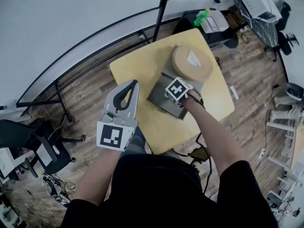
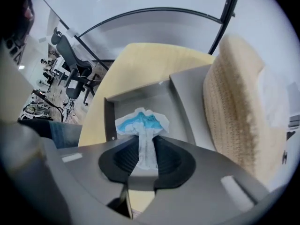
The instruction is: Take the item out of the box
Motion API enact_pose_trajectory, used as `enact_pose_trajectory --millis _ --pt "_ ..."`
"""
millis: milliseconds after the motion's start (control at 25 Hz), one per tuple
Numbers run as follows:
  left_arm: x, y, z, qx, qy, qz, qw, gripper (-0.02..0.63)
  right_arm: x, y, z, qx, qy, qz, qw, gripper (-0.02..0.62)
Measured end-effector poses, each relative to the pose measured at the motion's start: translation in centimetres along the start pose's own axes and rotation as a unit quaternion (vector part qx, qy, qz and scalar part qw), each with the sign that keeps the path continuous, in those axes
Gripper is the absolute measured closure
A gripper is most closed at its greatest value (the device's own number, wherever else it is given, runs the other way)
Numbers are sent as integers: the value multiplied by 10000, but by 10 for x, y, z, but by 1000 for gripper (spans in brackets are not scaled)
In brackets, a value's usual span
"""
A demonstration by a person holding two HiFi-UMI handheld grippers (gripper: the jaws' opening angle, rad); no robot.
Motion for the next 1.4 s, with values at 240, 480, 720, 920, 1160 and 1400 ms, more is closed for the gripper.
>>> enact_pose_trajectory --millis 240,480,720,920,1160,1400 --pt "9 8 -23 46 288 148 9995 606 -78 -10 4 -275 686 155 9971 506" --pt "14 18 -46 155 555 334 9978 607 -166 -28 20 -677 1678 857 9798 508" --pt "25 28 -73 262 787 559 9950 606 -249 -46 42 -757 3125 1314 9377 508" --pt "39 38 -94 391 1019 739 9913 606 -301 -51 69 -597 4276 1735 8851 508" --pt "42 50 -107 476 1187 880 9879 606 -327 -57 107 -68 5485 2076 8099 508" --pt "42 55 -116 480 1133 938 9880 606 -332 -56 135 795 6295 1953 7478 508"
Point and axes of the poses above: the fingertips, and each gripper's own axes: x forward along the fingers, y to its right, z out of its underside, the point moved 9 cm from there along -x, backward along the fingers, and after that the axes turned 10 degrees about x, right-handed, at the moved point
